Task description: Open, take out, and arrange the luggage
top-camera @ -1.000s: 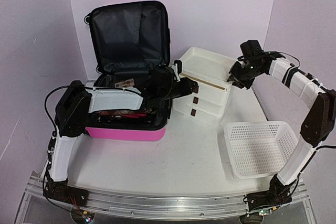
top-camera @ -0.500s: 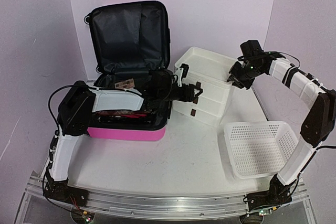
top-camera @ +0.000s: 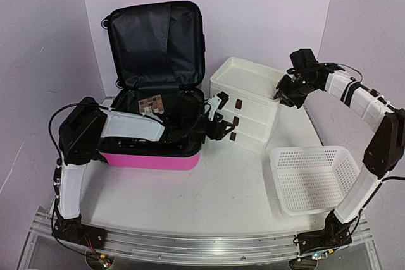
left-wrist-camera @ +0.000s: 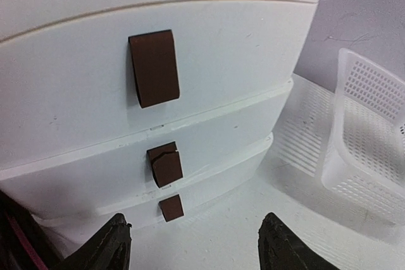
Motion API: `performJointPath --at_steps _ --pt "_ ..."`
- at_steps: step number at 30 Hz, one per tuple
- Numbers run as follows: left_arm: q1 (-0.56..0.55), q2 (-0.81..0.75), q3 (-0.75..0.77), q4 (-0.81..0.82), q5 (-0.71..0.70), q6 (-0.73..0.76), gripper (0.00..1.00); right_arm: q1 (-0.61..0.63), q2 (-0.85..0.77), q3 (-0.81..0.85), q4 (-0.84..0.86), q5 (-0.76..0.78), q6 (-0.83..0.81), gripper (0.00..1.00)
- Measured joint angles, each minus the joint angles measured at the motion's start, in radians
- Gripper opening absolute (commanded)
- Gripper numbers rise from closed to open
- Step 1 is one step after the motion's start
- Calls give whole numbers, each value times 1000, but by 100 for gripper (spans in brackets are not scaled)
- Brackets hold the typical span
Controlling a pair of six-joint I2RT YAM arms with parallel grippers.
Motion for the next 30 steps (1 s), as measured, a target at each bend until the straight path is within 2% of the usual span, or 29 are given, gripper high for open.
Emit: performJointPath --at_steps 6,22,28,30 --pt "-16 183 165 -11 -103 5 64 0 -4 -7 7 2 11 0" --pt "-38 365 404 -20 -314 5 46 7 -4 -8 11 20 85 0" --pt "-55 417 462 -29 -383 8 33 10 -4 -8 12 31 117 0" --pt "-58 429 487 -38 -403 10 25 10 -4 -8 12 33 126 0"
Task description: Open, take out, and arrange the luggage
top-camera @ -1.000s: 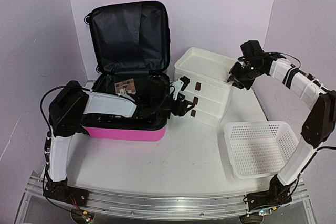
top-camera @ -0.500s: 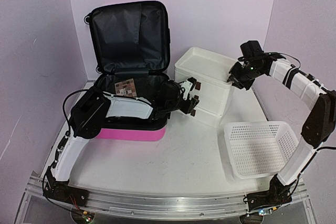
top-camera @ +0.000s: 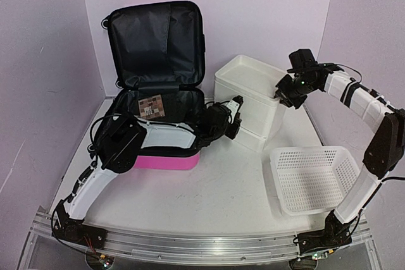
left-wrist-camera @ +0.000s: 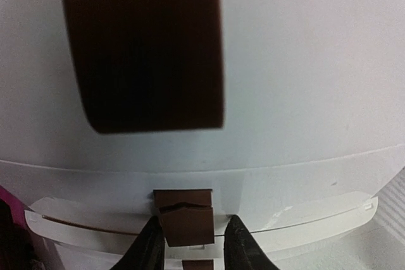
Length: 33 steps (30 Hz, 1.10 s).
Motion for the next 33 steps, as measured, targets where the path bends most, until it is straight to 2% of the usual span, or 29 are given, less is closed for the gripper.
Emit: performJointPath --at_steps 6,12,23,33 --pt "-13 8 47 -26 -40 22 0 0 0 0 -2 13 14 0" --pt "-23 -3 18 -18 -50 24 0 -13 0 0 -1 14 -9 0" --pt "-53 -271 -320 -8 73 -99 0 -47 4 18 -37 -31 -142 0" --pt "-89 -398 -465 -5 104 -189 0 -59 26 53 -64 -15 -184 0"
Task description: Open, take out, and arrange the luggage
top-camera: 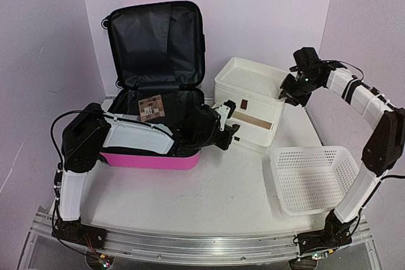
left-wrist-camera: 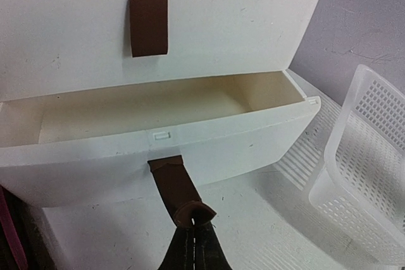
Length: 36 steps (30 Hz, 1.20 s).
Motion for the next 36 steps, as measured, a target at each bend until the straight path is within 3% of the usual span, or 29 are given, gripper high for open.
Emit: performJointPath --at_steps 20,22,25,29,32,36 --pt "-39 -85 -60 -61 79 -11 0 -18 30 39 -16 60 -55 0" --pt "-45 -85 -60 -65 88 -18 8 -24 41 50 -14 61 -63 0" --pt "-49 -87 -60 -80 98 -21 39 -27 48 59 -15 60 -71 0" --pt "-55 -126 -80 -106 129 -35 69 -30 49 60 -12 53 -78 0" --pt "-58 -235 -137 -132 154 -30 79 -31 49 59 -12 49 -86 0" --pt "-44 -468 -232 -182 146 -23 80 -32 49 59 -11 43 -100 0"
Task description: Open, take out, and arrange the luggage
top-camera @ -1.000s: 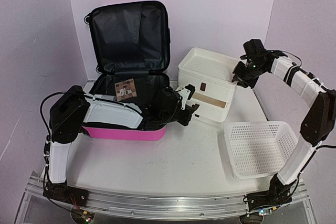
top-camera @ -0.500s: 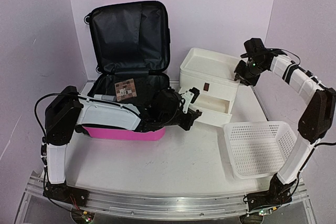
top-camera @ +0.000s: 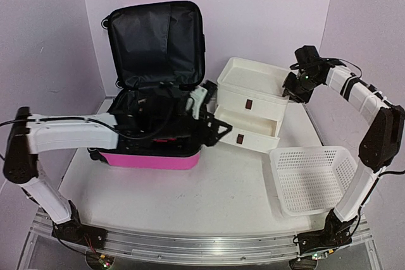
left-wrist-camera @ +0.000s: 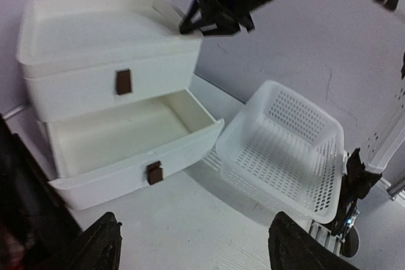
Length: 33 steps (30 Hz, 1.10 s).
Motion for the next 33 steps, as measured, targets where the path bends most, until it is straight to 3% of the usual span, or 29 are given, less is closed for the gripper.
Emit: performJointPath --at_steps 3,5,7,10,14,19,22,24,28,33 --pt "77 -202 -61 -64 -16 -63 83 -1 0 -2 2 -11 -6 0" --pt "193 -314 -92 -127 -26 -158 84 -1 -2 -7 7 -14 -9 0" --pt "324 -380 -104 -217 -36 -258 92 -3 -6 -15 14 -18 -11 0" --pt "485 -423 -104 -372 -113 -406 94 -3 -8 -18 18 -21 -11 0" --pt "562 -429 -103 -522 -184 -591 94 -5 -8 -18 19 -29 -11 0" --pt "702 -301 10 -696 -193 -851 86 -5 -14 -28 27 -31 -11 0" --pt "763 -192 68 -741 -179 -982 70 -5 -18 -34 34 -31 -11 0" --pt "794 -110 106 -771 -155 -1056 66 -5 -19 -36 35 -31 -11 0" --pt "824 64 219 -814 -131 -1128 56 -5 -22 -41 41 -31 -11 0" --pt "826 227 360 -824 -127 -1156 51 -5 -25 -47 48 -31 -11 0"
